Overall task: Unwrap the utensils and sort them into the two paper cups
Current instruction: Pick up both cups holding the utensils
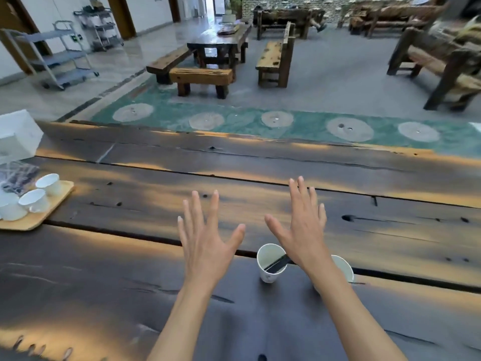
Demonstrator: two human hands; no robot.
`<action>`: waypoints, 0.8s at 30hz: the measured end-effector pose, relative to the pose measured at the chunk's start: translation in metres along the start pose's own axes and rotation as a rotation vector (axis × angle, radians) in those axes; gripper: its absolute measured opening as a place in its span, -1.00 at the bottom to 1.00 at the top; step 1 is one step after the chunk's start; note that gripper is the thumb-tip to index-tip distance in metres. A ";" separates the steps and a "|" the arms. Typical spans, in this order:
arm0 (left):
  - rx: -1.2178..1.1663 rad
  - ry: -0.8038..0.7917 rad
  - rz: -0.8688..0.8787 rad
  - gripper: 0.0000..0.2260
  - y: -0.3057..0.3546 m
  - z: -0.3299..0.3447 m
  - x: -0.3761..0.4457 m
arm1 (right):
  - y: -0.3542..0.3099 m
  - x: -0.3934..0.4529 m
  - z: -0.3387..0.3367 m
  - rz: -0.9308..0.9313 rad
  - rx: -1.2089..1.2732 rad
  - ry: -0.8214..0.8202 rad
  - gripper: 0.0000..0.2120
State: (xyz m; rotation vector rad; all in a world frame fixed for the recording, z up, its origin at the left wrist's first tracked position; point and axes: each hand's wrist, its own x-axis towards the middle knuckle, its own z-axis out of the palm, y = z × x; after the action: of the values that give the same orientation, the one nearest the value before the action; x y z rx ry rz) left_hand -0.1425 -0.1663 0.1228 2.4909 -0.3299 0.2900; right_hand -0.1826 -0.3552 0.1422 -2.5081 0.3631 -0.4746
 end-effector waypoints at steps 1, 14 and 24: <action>-0.013 -0.016 0.012 -0.22 0.011 0.009 -0.001 | 0.012 -0.001 -0.007 0.024 0.008 0.007 -0.15; -0.332 -0.304 -0.051 -0.18 0.042 0.098 -0.035 | 0.097 -0.087 -0.031 0.149 0.380 0.154 -0.54; -0.492 -0.449 -0.352 -0.03 0.010 0.147 -0.068 | 0.155 -0.163 0.043 0.668 0.517 -0.037 -0.76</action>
State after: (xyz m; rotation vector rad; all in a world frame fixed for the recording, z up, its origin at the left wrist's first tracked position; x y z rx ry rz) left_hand -0.1904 -0.2494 -0.0074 2.0487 -0.1127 -0.4495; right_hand -0.3358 -0.4033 -0.0209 -1.7574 0.8937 -0.2096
